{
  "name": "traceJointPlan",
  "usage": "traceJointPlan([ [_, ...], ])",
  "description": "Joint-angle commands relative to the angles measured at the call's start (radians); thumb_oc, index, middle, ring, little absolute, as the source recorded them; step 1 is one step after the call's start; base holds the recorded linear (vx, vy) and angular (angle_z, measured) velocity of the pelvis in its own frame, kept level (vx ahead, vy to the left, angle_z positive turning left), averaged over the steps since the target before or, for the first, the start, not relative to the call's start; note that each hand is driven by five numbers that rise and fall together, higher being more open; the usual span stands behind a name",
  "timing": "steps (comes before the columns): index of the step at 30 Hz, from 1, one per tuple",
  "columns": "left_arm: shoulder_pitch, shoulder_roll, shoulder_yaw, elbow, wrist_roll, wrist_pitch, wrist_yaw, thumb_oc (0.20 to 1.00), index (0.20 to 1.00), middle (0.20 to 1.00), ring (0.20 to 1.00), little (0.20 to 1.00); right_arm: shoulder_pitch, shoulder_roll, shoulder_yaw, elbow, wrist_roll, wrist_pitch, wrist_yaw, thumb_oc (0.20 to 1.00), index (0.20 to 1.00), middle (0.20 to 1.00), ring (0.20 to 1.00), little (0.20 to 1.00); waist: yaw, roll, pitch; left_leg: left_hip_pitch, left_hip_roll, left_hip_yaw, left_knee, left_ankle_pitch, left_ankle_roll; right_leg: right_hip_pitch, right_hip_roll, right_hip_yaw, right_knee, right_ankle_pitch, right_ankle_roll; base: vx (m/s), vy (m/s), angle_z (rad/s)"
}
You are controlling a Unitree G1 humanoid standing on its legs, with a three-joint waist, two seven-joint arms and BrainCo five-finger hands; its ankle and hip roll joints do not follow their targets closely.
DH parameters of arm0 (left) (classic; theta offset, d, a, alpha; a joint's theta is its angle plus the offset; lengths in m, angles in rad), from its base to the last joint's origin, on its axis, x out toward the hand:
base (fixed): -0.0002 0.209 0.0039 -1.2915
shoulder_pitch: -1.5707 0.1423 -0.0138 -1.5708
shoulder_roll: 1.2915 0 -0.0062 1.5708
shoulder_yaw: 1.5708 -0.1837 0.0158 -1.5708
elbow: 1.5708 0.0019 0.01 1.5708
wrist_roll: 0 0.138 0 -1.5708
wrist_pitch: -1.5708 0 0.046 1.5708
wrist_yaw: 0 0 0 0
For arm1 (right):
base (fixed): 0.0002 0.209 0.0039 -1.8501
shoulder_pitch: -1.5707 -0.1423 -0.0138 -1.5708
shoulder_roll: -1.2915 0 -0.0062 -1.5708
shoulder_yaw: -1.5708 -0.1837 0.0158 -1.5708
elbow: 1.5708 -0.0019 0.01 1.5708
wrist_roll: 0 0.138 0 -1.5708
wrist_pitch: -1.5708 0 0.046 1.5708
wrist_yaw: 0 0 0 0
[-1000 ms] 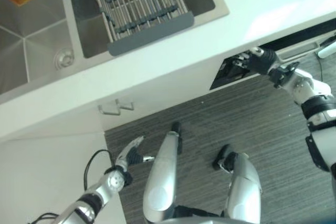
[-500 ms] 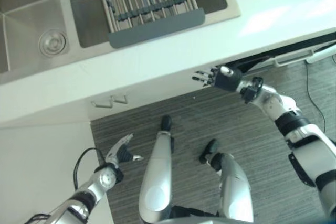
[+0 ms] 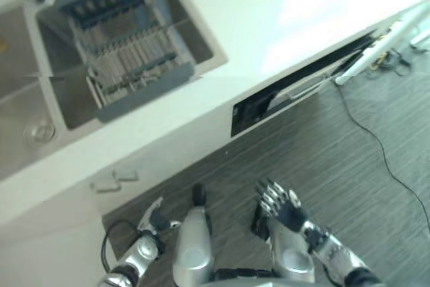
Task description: Place the dishes in the dishwasher.
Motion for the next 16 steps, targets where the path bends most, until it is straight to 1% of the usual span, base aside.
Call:
traceJointPlan([
  [1, 0.021, -0.018, -0.049, 0.019, -0.041, -0.028, -0.08, 1.0, 1.0, 1.0, 1.0, 1.0, -0.11, -0.005, -0.054, 0.113, -0.132, -0.012, 0.028, 1.0, 1.0, 1.0, 1.0, 1.0, 0.014, 0.009, -0.071, 0.034, -0.03, 0.055, -0.005, -0.059, 0.009, 0.041, -0.015, 0.03, 0.018, -0.07, 0.012, 0.02, -0.05, -0.13],
  [2, 0.026, -0.028, -0.043, 0.023, -0.047, -0.023, -0.095, 1.0, 1.0, 1.0, 1.0, 1.0, -0.103, -0.001, -0.071, 0.144, -0.153, -0.015, 0.019, 1.0, 1.0, 1.0, 1.0, 1.0, 0.009, 0.012, -0.082, 0.047, -0.029, 0.056, -0.016, -0.058, 0.007, 0.053, -0.011, 0.031, 0.004, -0.068, 0.013, 0.01, -0.023, -0.14],
  [3, 0.03, -0.038, -0.031, 0.025, -0.095, -0.006, -0.164, 1.0, 1.0, 1.0, 1.0, 1.0, -0.091, 0.001, -0.091, 0.218, -0.164, -0.029, 0.008, 1.0, 1.0, 1.0, 1.0, 1.0, 0.0, 0.018, -0.102, 0.071, -0.028, 0.06, -0.038, -0.054, 0.002, 0.074, -0.007, 0.032, -0.018, -0.063, 0.014, 0.01, -0.008, -0.09],
  [4, 0.036, -0.056, -0.016, 0.027, -0.158, 0.02, -0.247, 1.0, 1.0, 1.0, 1.0, 1.0, -0.079, 0.001, -0.125, 0.262, -0.193, -0.02, -0.051, 1.0, 1.0, 1.0, 1.0, 1.0, -0.01, 0.026, -0.123, 0.097, -0.027, 0.063, -0.059, -0.051, -0.001, 0.096, -0.002, 0.033, -0.041, -0.057, 0.016, 0.02, 0.004, -0.07],
  [5, 0.041, -0.065, 0.002, 0.025, -0.178, 0.042, -0.293, 1.0, 1.0, 1.0, 1.0, 1.0, -0.07, -0.003, -0.148, 0.29, -0.225, -0.033, -0.084, 1.0, 1.0, 1.0, 1.0, 1.0, -0.015, 0.031, -0.138, 0.112, -0.028, 0.067, -0.073, -0.048, -0.003, 0.108, 0.001, 0.033, -0.053, -0.054, 0.016, -0.04, 0.019, -0.09],
  [6, 0.045, -0.072, 0.009, 0.025, -0.192, 0.055, -0.322, 1.0, 1.0, 1.0, 1.0, 1.0, -0.062, -0.009, -0.166, 0.312, -0.261, -0.062, -0.126, 1.0, 1.0, 1.0, 1.0, 1.0, -0.02, 0.041, -0.149, 0.109, -0.022, 0.077, -0.079, -0.032, 0.002, 0.109, 0.007, 0.025, -0.07, -0.031, 0.01, -0.04, 0.039, -0.1],
  [7, 0.052, -0.077, 0.023, 0.023, -0.206, 0.072, -0.371, 1.0, 1.0, 1.0, 1.0, 1.0, -0.052, -0.019, -0.193, 0.343, -0.326, -0.086, -0.197, 1.0, 1.0, 1.0, 1.0, 1.0, -0.029, 0.048, -0.168, 0.126, -0.022, 0.08, -0.091, -0.033, -0.001, 0.123, 0.01, 0.029, -0.084, -0.03, 0.009, -0.05, 0.04, -0.1],
  [9, 0.063, -0.08, 0.024, 0.013, -0.237, 0.092, -0.455, 1.0, 1.0, 1.0, 1.0, 1.0, -0.034, -0.032, -0.222, 0.365, -0.375, -0.117, -0.296, 1.0, 1.0, 1.0, 1.0, 1.0, -0.04, 0.056, -0.189, 0.145, -0.027, 0.078, -0.096, -0.042, 0.001, 0.138, 0.013, 0.036, -0.098, -0.028, 0.009, 0.01, 0.029, -0.1],
  [12, 0.067, -0.076, 0.026, -0.004, -0.272, 0.112, -0.485, 1.0, 1.0, 1.0, 1.0, 1.0, -0.015, -0.051, -0.255, 0.383, -0.452, -0.133, -0.4, 1.0, 1.0, 1.0, 1.0, 1.0, -0.058, 0.061, -0.207, 0.17, -0.03, 0.087, -0.105, -0.059, 0.007, 0.152, 0.017, 0.05, -0.12, -0.022, 0.012, -0.03, 0.022, -0.19],
  [14, 0.065, -0.072, 0.026, -0.007, -0.28, 0.119, -0.49, 1.0, 1.0, 1.0, 1.0, 1.0, -0.006, -0.059, -0.268, 0.399, -0.519, -0.153, -0.428, 1.0, 1.0, 1.0, 1.0, 1.0, -0.067, 0.064, -0.217, 0.184, -0.03, 0.093, -0.113, -0.065, 0.01, 0.158, 0.02, 0.059, -0.135, -0.017, 0.015, -0.05, 0.017, -0.25],
  [16, 0.065, -0.067, 0.022, 0.001, -0.283, 0.137, -0.509, 1.0, 1.0, 1.0, 1.0, 1.0, 0.004, -0.054, -0.265, 0.401, -0.554, -0.165, -0.454, 1.0, 1.0, 1.0, 1.0, 1.0, -0.077, 0.065, -0.234, 0.2, -0.033, 0.099, -0.121, -0.076, 0.014, 0.165, 0.024, 0.073, -0.161, -0.006, 0.019, -0.04, 0.002, -0.31],
])
